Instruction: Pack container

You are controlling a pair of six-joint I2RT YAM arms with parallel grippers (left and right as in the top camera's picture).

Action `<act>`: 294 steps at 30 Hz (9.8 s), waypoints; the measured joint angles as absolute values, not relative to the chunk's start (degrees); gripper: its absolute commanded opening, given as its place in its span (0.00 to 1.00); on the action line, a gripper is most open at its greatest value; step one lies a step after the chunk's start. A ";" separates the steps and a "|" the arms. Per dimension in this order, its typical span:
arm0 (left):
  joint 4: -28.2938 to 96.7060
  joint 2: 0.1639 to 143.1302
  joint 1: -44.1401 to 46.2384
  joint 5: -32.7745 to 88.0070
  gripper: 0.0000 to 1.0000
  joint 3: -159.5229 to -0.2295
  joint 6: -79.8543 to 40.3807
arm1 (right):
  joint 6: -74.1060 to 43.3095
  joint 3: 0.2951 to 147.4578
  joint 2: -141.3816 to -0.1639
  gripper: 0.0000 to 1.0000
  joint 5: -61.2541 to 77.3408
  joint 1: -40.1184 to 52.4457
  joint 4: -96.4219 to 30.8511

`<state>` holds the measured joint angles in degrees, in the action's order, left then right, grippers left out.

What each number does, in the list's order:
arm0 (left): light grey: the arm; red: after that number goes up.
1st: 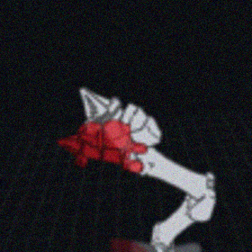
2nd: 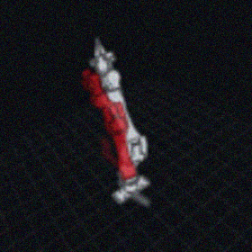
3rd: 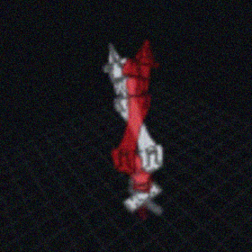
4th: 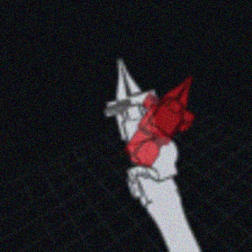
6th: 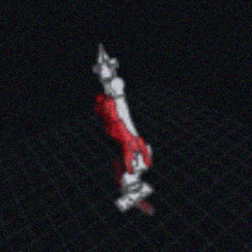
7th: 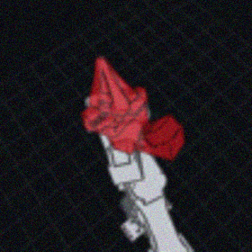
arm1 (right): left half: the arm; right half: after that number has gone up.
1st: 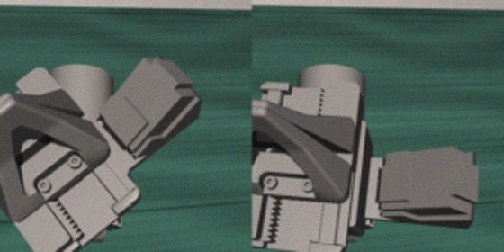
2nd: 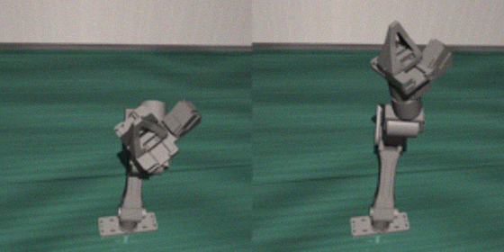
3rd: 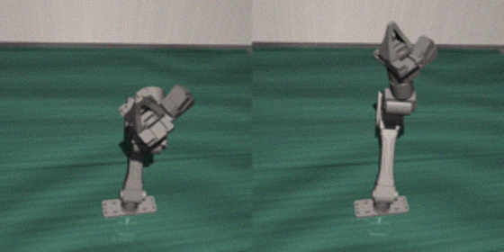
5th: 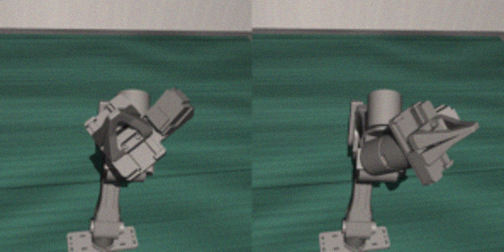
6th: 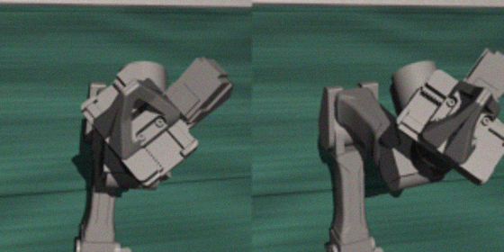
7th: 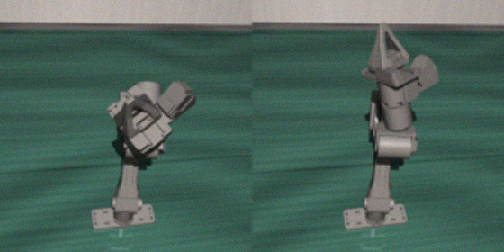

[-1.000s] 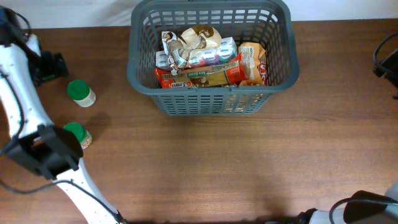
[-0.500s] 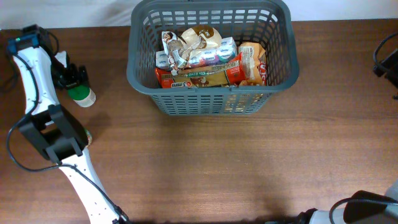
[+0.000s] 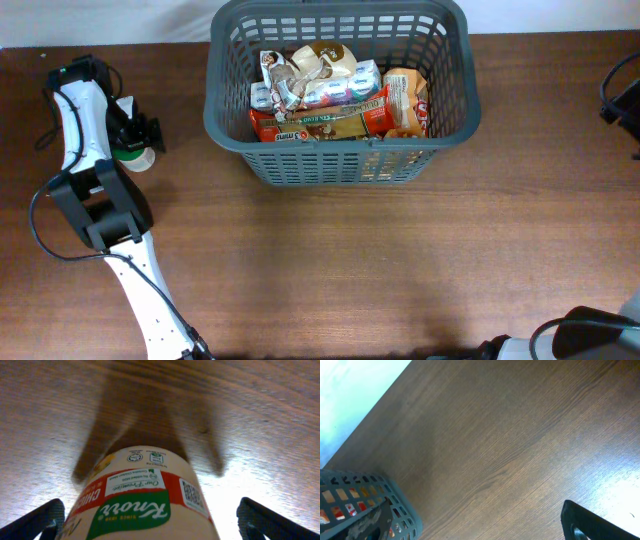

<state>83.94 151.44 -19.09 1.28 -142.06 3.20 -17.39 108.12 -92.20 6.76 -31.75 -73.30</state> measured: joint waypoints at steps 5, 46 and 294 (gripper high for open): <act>83.96 151.44 -18.63 1.13 0.64 -142.06 3.44 | -17.39 108.12 -92.20 0.99 6.76 -31.75 -73.30; 91.94 118.10 19.40 6.92 0.02 -177.69 36.36 | -17.56 108.12 -92.20 0.99 6.76 -31.75 -73.30; 89.17 125.23 -25.17 -3.49 0.99 -154.43 -5.43 | -17.54 108.12 -92.23 0.99 6.94 -31.73 -73.30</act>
